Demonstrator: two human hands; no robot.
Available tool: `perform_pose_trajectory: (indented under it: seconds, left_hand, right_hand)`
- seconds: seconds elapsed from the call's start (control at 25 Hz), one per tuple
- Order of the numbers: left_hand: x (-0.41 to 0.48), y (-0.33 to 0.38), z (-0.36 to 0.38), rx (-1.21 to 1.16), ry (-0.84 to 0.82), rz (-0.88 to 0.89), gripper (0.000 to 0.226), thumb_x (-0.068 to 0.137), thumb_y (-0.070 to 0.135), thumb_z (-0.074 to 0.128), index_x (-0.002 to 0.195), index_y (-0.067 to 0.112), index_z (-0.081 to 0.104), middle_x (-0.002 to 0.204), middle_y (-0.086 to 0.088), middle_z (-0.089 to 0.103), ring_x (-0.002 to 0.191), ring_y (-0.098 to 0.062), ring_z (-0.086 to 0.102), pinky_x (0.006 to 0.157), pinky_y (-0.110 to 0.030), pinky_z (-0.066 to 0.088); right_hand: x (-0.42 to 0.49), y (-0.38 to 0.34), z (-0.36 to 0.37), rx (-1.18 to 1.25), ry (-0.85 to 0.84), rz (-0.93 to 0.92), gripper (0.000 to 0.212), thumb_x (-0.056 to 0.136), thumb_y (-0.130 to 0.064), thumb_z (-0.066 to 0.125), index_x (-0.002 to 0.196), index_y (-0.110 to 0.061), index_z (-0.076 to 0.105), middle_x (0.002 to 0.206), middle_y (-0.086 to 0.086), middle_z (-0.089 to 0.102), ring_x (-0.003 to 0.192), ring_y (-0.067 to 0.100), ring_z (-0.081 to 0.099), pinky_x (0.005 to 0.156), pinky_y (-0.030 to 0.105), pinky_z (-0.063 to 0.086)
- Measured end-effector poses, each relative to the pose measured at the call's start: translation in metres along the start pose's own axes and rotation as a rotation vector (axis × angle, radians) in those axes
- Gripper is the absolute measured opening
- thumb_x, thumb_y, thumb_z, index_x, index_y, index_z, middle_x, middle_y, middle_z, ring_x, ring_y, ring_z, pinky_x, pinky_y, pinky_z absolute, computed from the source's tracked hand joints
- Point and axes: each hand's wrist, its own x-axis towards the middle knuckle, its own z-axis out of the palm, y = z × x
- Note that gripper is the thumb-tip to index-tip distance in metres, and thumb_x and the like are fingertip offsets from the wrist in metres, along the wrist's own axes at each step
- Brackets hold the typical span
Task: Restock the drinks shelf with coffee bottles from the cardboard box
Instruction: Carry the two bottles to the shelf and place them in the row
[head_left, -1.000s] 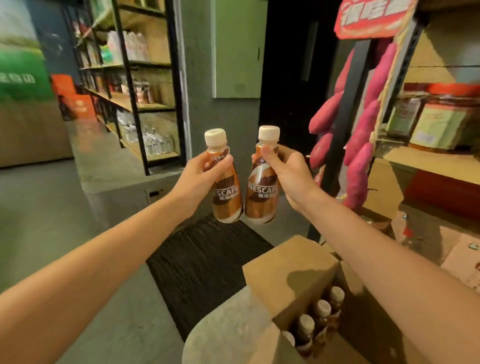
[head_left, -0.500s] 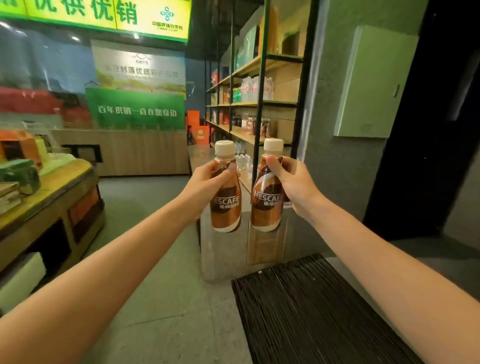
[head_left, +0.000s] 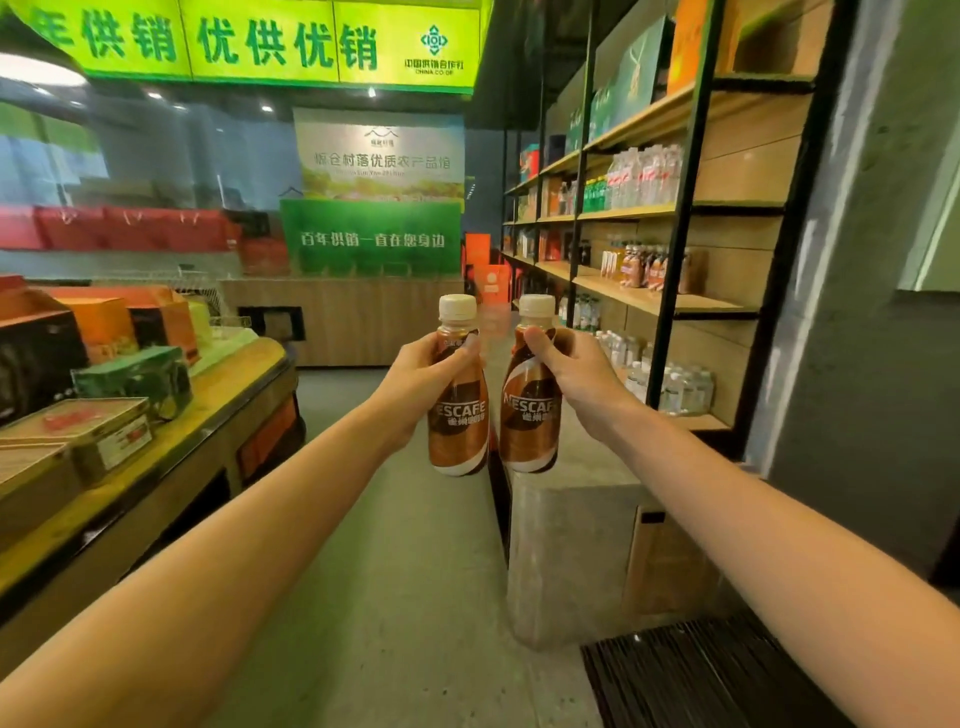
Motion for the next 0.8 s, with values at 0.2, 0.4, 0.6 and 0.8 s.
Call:
perform_pose_trajectory:
  seconds: [0.2, 0.4, 0.6, 0.8]
  left_hand:
    - [0.157, -0.047, -0.028, 0.007, 0.061, 0.009, 0.017, 0.093, 0.031, 0.052, 0.108, 0.023, 0.055, 0.098, 0.005, 0.066, 0.089, -0.006, 0.060, 0.071, -0.024, 0.043]
    - [0.315, -0.089, -0.053, -0.003, 0.090, -0.024, 0.032, 0.093, 0.030, 0.052, 0.122, 0.015, 0.053, 0.110, -0.002, 0.065, 0.099, -0.014, 0.060, 0.086, -0.033, 0.043]
    - [0.454, -0.144, -0.081, -0.007, 0.047, 0.005, 0.033, 0.094, 0.030, 0.051, 0.120, 0.011, 0.056, 0.101, 0.000, 0.066, 0.095, -0.013, 0.062, 0.078, -0.028, 0.047]
    - [0.606, -0.198, -0.118, 0.008, -0.042, 0.031, 0.019, 0.093, 0.031, 0.052, 0.106, 0.018, 0.057, 0.097, 0.002, 0.066, 0.092, -0.011, 0.062, 0.073, -0.028, 0.047]
  right_hand:
    - [0.161, 0.059, 0.026, 0.007, -0.056, -0.029, 0.018, 0.093, -0.033, 0.052, 0.087, -0.019, 0.060, 0.089, -0.001, 0.066, 0.092, 0.016, 0.063, 0.087, 0.032, 0.048]
    - [0.322, 0.105, 0.044, -0.006, -0.113, -0.030, 0.016, 0.094, -0.032, 0.049, 0.089, -0.021, 0.060, 0.087, -0.005, 0.065, 0.083, 0.006, 0.061, 0.073, 0.020, 0.046]
    - [0.464, 0.167, 0.071, -0.018, -0.092, -0.057, 0.016, 0.095, -0.029, 0.049, 0.091, -0.018, 0.061, 0.087, -0.005, 0.065, 0.084, 0.008, 0.062, 0.082, 0.027, 0.049]
    - [0.607, 0.236, 0.098, -0.061, 0.033, -0.017, 0.031, 0.094, -0.034, 0.050, 0.108, -0.009, 0.062, 0.109, 0.009, 0.067, 0.103, 0.023, 0.062, 0.092, 0.038, 0.049]
